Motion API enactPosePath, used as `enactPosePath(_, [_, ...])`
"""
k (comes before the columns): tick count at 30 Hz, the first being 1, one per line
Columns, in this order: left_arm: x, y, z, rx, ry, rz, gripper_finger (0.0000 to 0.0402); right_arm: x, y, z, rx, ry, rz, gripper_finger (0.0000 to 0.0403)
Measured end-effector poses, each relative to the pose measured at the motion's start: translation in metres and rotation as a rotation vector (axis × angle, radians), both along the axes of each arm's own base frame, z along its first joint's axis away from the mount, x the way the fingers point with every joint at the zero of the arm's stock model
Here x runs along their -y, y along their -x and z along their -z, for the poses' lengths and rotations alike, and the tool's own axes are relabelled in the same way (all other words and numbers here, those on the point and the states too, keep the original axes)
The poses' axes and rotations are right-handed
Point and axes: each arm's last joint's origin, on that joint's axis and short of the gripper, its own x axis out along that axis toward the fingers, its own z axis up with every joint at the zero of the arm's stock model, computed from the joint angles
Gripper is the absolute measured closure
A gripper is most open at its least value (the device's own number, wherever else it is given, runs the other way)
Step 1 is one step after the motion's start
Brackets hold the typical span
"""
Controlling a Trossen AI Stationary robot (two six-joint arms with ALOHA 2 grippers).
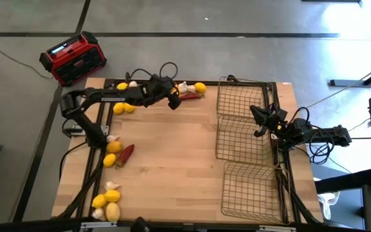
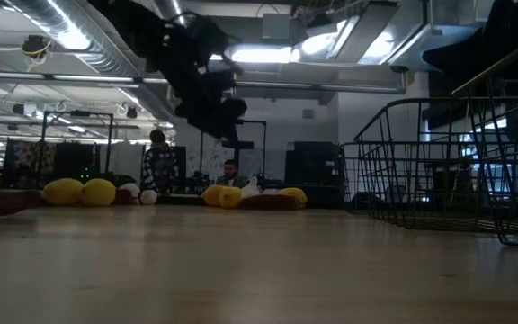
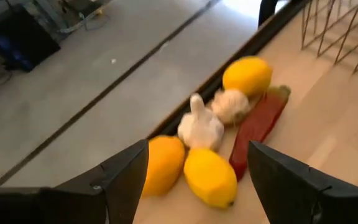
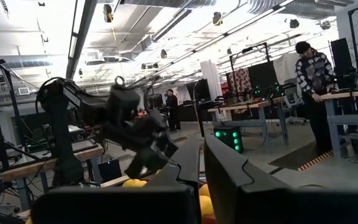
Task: Sort produce into baskets
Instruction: Put the yellow lemon into the top wire basket
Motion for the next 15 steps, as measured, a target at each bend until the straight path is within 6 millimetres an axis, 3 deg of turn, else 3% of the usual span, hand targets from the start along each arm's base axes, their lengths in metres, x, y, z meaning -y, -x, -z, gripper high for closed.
enactPosePath(8, [-0.02,0.002,0.025,0.09,0.21,-0.031,0.0135,0.0,0.0,0.0,0.0,-0.004,0.007,0.0377])
enactPosePath(15, [-0.041,-0.005,0.021,0.097,0.311,-0.066,0.0135,0.0,0.0,0.0,-0.003,-0.003,0.009,0.0377])
